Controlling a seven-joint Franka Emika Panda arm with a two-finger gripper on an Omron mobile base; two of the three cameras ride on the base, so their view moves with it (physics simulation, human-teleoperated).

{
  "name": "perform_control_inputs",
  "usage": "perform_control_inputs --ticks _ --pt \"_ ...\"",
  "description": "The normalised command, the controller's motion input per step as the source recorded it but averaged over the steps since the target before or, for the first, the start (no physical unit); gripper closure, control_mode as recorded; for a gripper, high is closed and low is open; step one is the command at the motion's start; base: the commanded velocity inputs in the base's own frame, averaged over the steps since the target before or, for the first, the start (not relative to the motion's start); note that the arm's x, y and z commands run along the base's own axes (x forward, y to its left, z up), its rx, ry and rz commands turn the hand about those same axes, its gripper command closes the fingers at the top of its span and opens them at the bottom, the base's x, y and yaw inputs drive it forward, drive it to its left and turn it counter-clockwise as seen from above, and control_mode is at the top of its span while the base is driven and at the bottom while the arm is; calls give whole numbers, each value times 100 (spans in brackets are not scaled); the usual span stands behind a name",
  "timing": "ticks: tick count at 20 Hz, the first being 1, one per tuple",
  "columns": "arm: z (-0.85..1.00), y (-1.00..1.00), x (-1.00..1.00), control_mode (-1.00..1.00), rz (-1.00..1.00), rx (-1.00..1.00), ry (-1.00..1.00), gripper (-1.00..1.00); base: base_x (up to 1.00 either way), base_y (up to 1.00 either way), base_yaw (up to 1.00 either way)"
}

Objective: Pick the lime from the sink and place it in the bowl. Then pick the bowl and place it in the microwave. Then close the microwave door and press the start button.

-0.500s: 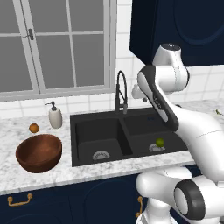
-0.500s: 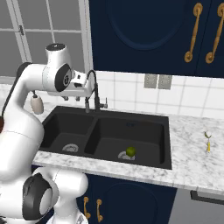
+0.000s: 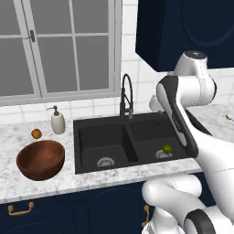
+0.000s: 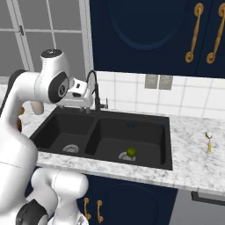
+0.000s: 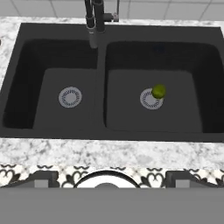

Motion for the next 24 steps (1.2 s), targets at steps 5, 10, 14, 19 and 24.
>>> perform_control_inputs --ticks 5,10,14,19,24 --pt "-46 -45 19 -100 -5 3 -1 -100 0 0 0" --pt "-42 -60 33 -100 0 2 1 -100 0 0 0" --pt "-65 -64 38 -100 0 0 3 -100 0 0 0" --pt "-74 -53 35 -100 0 0 0 -100 0 0 0" --pt "-62 -38 39 -100 0 0 0 -100 0 0 0"
